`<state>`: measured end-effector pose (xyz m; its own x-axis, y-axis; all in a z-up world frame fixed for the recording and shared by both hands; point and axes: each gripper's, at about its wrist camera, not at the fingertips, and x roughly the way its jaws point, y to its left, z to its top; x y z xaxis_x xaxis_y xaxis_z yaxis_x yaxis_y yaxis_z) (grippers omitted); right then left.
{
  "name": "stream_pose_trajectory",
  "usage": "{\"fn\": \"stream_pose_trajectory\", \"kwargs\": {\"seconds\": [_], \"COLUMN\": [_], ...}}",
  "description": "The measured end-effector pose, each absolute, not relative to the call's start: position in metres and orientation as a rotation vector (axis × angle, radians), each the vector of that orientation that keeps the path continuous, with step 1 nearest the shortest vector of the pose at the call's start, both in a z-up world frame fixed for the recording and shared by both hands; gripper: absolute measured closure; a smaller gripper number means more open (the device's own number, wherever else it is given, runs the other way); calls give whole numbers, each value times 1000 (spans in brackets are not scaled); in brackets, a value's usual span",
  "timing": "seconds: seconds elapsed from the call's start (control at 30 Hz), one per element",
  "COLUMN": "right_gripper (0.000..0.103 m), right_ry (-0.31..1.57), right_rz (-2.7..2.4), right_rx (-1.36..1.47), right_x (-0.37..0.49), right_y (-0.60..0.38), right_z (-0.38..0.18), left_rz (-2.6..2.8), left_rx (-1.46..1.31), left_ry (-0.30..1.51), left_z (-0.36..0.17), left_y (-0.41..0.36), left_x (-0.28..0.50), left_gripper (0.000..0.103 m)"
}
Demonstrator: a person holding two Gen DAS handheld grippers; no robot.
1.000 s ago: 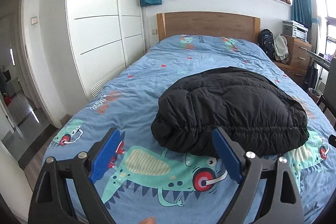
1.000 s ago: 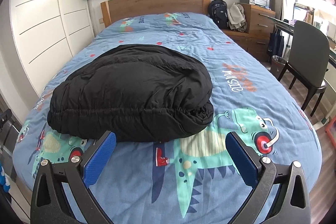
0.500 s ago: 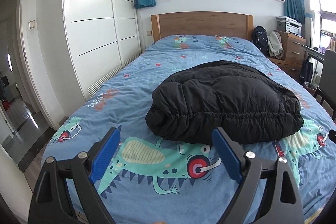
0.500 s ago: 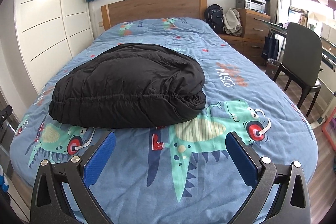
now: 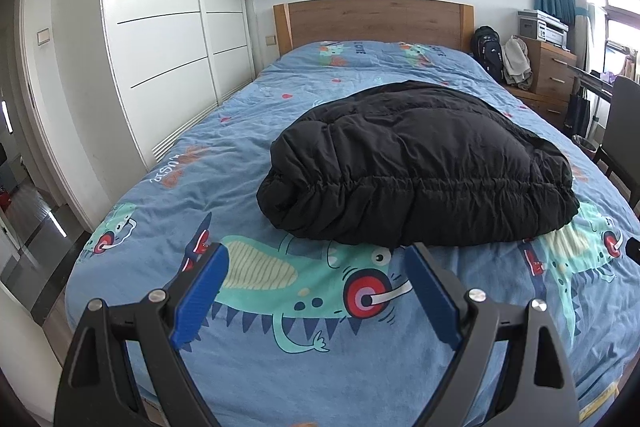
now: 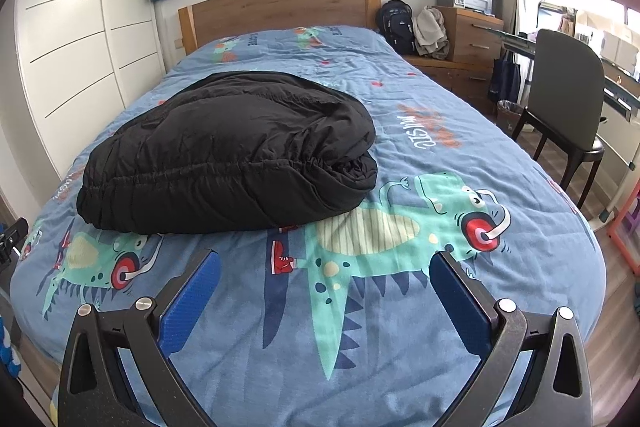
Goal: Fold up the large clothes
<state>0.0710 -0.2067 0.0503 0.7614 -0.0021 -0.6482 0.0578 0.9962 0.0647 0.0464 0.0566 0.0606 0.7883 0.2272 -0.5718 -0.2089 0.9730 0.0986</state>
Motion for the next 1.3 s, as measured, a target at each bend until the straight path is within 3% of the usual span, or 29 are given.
{"fn": "stream_pose_trajectory", "kwargs": {"seconds": [1.3], "right_gripper": [1], "right_ry": [759], "right_rz": [-74], "right_rx": [85], "right_x": [71], "right_y": [-221], "right_z": [24], "left_rz": [182], "left_rx": [30], "left_ry": [670], "left_z": [34], "left_y": [58], "left_x": [48], "left_gripper": [13]}}
